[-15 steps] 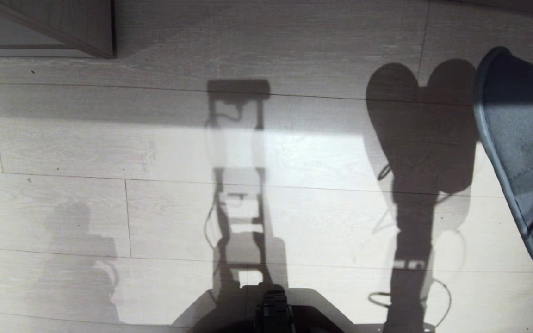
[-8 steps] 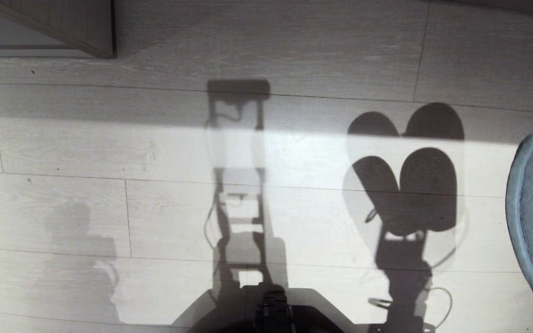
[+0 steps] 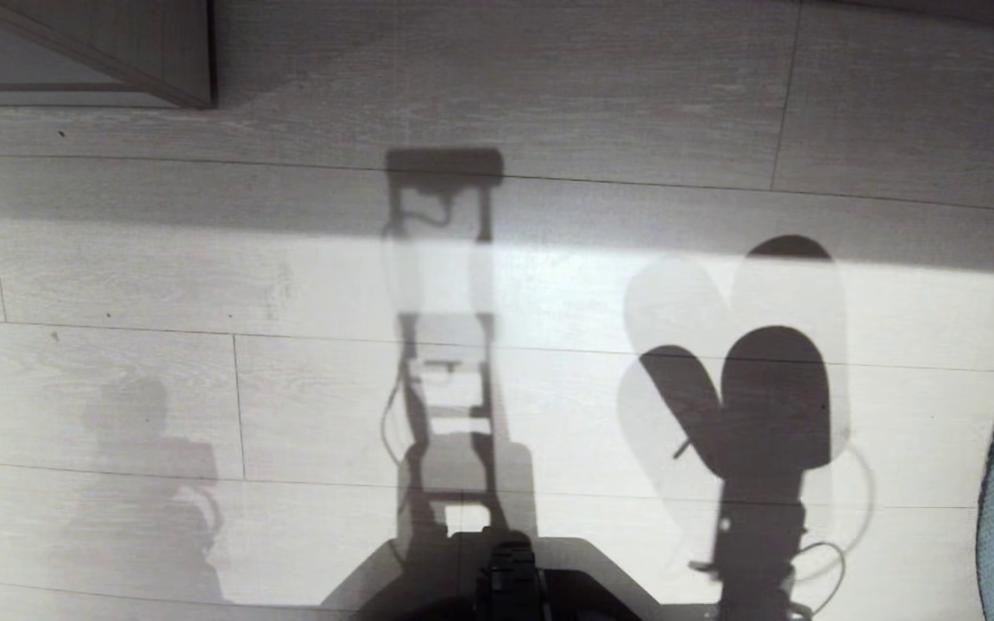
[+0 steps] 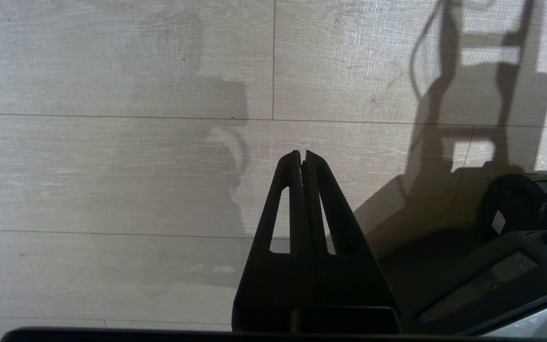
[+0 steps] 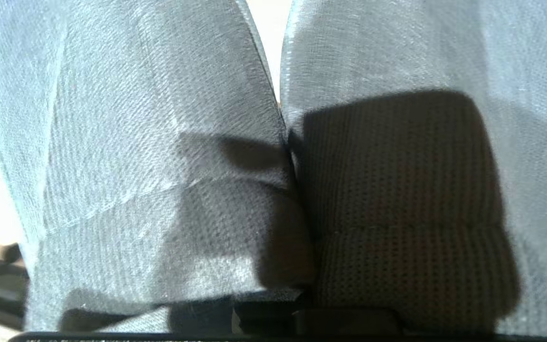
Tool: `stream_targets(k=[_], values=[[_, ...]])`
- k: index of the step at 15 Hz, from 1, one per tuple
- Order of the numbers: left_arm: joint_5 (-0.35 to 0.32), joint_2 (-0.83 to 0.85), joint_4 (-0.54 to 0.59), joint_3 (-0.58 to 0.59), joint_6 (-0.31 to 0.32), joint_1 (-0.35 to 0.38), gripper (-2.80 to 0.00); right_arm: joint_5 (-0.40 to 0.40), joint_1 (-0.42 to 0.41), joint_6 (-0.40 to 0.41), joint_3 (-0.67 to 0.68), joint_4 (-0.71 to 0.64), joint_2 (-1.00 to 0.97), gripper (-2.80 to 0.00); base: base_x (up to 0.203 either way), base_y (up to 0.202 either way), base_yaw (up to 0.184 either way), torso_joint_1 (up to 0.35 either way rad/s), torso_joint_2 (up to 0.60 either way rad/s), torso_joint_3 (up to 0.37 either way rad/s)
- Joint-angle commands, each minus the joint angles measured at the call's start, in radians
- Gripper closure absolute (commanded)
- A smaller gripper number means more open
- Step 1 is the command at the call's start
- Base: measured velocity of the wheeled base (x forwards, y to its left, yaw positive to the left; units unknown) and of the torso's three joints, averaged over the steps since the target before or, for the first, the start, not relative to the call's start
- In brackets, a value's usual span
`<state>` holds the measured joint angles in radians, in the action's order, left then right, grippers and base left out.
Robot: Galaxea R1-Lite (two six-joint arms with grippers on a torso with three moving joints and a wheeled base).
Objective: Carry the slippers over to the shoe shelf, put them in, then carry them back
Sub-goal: Place the slippers into the shoe cabinet
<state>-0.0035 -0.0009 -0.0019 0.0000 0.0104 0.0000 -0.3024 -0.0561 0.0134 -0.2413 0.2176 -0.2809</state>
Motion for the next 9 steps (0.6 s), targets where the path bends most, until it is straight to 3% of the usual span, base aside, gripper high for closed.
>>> stream_targets(k=[1, 5, 9], values=[[0.0, -0.001, -0.001, 0.0, 0.0, 0.0, 0.0, 0.06, 0.073, 0.0, 0.007, -0.04, 0.058, 0.0, 0.0, 0.0, 0.0, 0.0, 0.0, 0.0], [0.0, 0.0, -0.001, 0.0, 0.0, -0.001, 0.0, 0.1, 0.063, 0.0, 0.142, -0.073, 0.225, 0.0, 0.0, 0.0, 0.0, 0.0, 0.0, 0.0], [0.0, -0.001, -0.001, 0.0, 0.0, 0.0, 0.0, 0.249, 0.062, -0.009, 0.222, -0.093, 0.281, 0.0, 0.0, 0.0, 0.0, 0.0, 0.0, 0.0]])
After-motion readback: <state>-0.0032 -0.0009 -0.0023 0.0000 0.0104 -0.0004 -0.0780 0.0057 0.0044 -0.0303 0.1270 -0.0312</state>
